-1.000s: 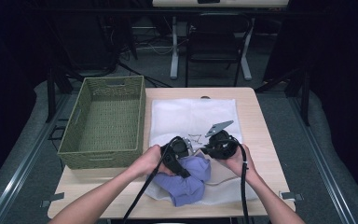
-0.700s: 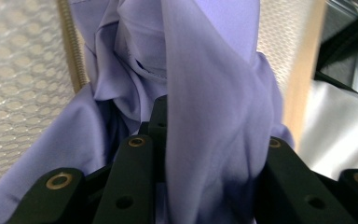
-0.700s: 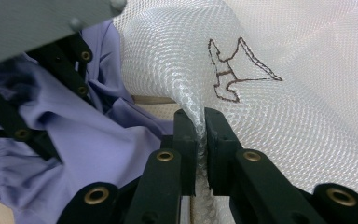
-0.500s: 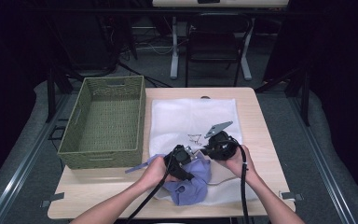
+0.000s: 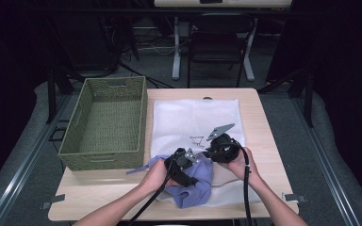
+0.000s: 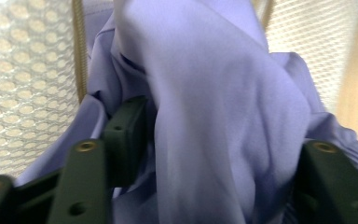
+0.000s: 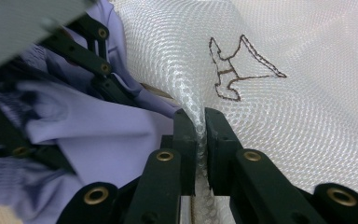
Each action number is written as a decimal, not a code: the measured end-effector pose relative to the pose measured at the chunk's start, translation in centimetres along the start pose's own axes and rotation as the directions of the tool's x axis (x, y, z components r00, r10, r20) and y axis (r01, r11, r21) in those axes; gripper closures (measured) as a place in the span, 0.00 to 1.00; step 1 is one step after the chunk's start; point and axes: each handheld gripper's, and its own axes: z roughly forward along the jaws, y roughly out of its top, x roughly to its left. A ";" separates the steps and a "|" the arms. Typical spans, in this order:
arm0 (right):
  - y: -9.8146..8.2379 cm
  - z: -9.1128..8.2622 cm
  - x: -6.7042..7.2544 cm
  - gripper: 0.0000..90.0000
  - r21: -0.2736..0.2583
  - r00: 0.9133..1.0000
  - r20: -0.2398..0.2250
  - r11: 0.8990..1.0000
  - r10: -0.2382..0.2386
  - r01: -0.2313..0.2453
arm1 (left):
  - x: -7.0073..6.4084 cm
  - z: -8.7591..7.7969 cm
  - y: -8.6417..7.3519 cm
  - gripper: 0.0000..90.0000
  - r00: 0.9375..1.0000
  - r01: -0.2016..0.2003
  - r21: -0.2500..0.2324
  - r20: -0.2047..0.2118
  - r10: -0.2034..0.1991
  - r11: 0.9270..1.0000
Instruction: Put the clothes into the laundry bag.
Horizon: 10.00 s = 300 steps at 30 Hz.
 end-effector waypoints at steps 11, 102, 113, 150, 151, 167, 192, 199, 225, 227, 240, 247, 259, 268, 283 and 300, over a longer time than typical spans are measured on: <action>-0.2 -0.3 -0.2 0.94 -0.007 1.000 0.000 1.000 0.014 -0.014 | -0.5 -2.9 0.0 0.17 1.000 0.001 -0.046 -0.024 -0.003 0.999; -0.6 -0.4 0.1 0.94 -0.022 0.999 -0.030 0.999 0.041 -0.042 | -2.5 1.5 -2.0 0.41 0.988 0.143 -0.068 -0.043 -0.146 0.987; -0.6 -0.4 0.3 0.94 -0.013 0.999 -0.031 0.999 0.039 -0.039 | -1.9 1.9 -2.1 0.88 0.992 0.093 -0.083 -0.082 -0.099 0.992; -0.8 -0.6 0.2 0.94 -0.023 0.997 -0.044 0.998 0.060 -0.061 | -2.6 -2.6 -1.4 0.27 0.981 0.095 -0.168 -0.149 -0.120 0.981; -0.8 -0.6 0.2 0.94 -0.025 0.997 -0.045 0.998 0.059 -0.060 | -2.6 -2.8 -1.4 0.25 0.983 0.093 -0.169 -0.140 -0.117 0.981; -0.8 -0.5 0.2 0.94 -0.015 0.998 -0.043 0.998 0.055 -0.056 | -3.5 0.0 -1.6 0.25 0.995 0.088 -0.087 -0.043 -0.092 0.992; -0.2 -0.8 0.8 0.94 -0.036 0.998 -0.048 0.999 0.036 -0.038 | -2.1 1.9 -1.8 0.92 0.976 0.106 -0.199 -0.166 -0.141 0.974; -0.5 -0.3 0.7 0.94 -0.017 0.998 -0.055 0.999 0.042 -0.043 | -1.8 2.2 -1.9 0.71 0.979 0.105 -0.145 -0.161 -0.128 0.984; -0.6 -0.4 0.4 0.94 -0.012 0.998 -0.051 0.999 0.047 -0.048 | -2.3 -2.6 -2.2 0.18 0.980 0.091 -0.080 -0.172 -0.103 0.993; -0.6 -0.3 0.4 0.94 -0.012 0.997 -0.051 0.999 0.050 -0.050 | -1.8 -1.7 -2.5 0.19 0.982 0.107 -0.053 -0.150 -0.114 0.993; -0.6 -0.1 0.5 0.94 0.006 0.997 -0.060 0.999 0.039 -0.039 | -1.3 1.4 -2.4 0.70 0.991 0.115 0.013 -0.064 -0.114 0.993; -0.4 -0.4 0.8 0.94 -0.011 0.998 -0.048 0.999 0.034 -0.035 | -1.2 1.3 -2.1 0.89 0.988 0.122 -0.071 -0.084 -0.128 0.990; -0.3 -0.4 0.8 0.94 -0.011 0.997 -0.055 0.999 0.045 -0.046 | -0.4 2.0 -2.3 0.84 0.968 0.191 -0.173 -0.131 -0.215 0.966; -0.5 -0.2 0.7 0.94 -0.006 0.997 -0.058 0.999 0.052 -0.052 | -1.2 0.7 -1.9 0.61 0.980 0.144 -0.123 -0.118 -0.159 0.982; -0.6 -0.3 0.5 0.94 -0.004 0.996 -0.057 0.998 0.062 -0.062 | -2.7 -4.3 -1.9 0.40 0.976 0.079 -0.149 -0.188 -0.107 0.986; -0.6 -0.2 0.5 0.94 -0.001 0.996 -0.065 0.998 0.066 -0.066 | -0.1 -2.4 -3.7 0.93 0.972 0.142 -0.056 -0.182 -0.150 0.988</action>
